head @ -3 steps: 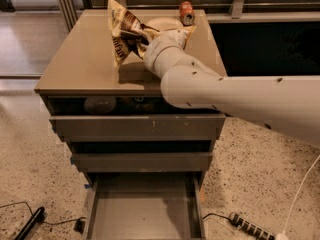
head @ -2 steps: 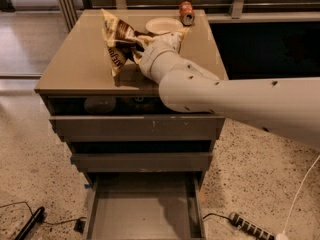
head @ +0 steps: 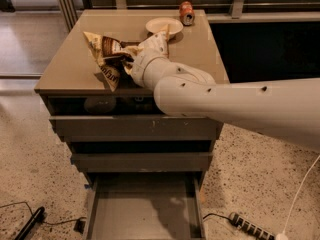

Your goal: Pick brown chip bag from bottom drawer and place on counter

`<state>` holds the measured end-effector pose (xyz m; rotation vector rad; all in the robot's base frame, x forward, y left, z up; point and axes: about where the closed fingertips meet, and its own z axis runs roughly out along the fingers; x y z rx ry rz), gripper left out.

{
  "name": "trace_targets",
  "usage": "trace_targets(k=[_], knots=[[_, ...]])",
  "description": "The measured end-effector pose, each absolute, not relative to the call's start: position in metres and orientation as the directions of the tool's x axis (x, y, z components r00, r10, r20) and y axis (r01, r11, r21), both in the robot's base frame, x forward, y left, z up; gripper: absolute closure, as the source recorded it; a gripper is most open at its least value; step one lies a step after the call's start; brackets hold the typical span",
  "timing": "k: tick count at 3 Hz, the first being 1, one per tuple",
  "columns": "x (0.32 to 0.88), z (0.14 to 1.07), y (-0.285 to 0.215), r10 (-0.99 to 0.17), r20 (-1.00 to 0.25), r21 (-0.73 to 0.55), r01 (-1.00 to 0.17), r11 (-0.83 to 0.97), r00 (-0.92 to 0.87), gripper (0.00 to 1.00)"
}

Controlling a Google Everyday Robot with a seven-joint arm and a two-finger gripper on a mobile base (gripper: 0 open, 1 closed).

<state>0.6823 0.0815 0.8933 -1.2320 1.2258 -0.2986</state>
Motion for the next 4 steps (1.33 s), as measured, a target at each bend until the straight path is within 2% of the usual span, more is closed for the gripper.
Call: trace_targets(k=[2, 3, 4], knots=[[0.675, 0.883, 0.096, -0.767, -0.454, -0.868, -0.418, 0.267, 0.453, 1.00], [0.674, 0.893, 0.091, -0.746, -0.498, -0.852, -0.412, 0.323, 0.443, 1.00], [0.703, 0.962, 0.054, -0.721, -0.549, -0.835, -0.307, 0.456, 0.422, 1.00]])
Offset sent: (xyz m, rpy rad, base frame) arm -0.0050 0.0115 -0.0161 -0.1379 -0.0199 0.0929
